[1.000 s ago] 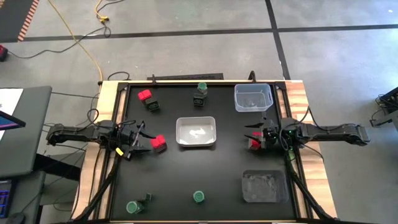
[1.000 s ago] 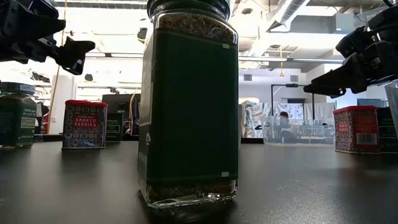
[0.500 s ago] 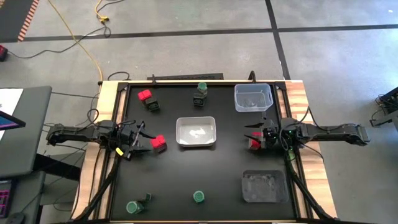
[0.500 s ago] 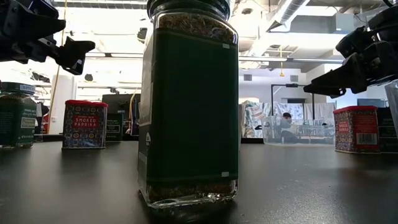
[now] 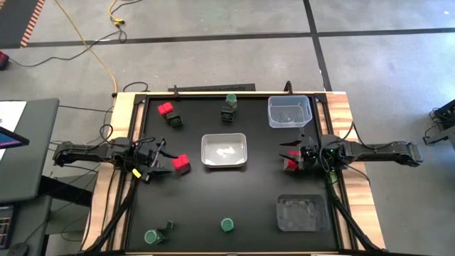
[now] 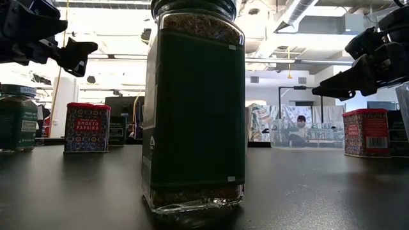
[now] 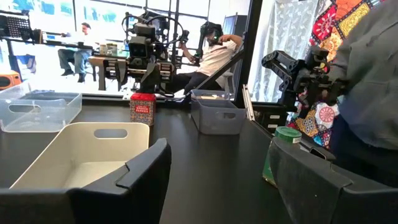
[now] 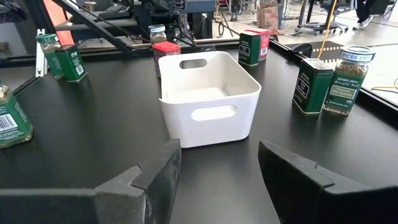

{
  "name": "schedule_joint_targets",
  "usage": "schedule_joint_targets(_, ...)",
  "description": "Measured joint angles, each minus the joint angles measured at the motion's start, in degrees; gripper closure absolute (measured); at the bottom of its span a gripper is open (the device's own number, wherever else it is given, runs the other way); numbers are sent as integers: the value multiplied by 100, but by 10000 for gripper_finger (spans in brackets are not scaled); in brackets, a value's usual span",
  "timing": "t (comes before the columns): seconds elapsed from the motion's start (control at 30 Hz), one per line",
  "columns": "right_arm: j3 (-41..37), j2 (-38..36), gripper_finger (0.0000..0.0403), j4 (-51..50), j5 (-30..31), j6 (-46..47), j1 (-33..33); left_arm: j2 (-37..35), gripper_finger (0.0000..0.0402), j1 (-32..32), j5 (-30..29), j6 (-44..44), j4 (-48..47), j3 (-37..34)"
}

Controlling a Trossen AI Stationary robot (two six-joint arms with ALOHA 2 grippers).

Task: Sort spices by type

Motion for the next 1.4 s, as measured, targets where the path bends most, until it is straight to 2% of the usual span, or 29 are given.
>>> schedule_joint_targets(0.5,36,0,158,22,11,-157,-20,0,143,-2,0,0,0,0)
schedule_joint_targets(0.63,438,0,158,36,205,-202,-20,-1,143,-2,0,0,-1,2)
schedule_joint_targets(0.8,1367,43,158,-274,901,-203,-39,0,143,-2,2,0,-2,0)
schedule_joint_targets(1.03,3462,740,158,-2169,1112,-92,-321,0,143,-2,2,-1,-1,0)
schedule_joint_targets(1.23,5374,1944,158,-4330,1118,437,-695,0,143,-1,2,0,-2,2)
schedule_joint_targets(1.4,6529,2857,158,-6405,1117,719,-946,0,143,-2,2,0,-2,2)
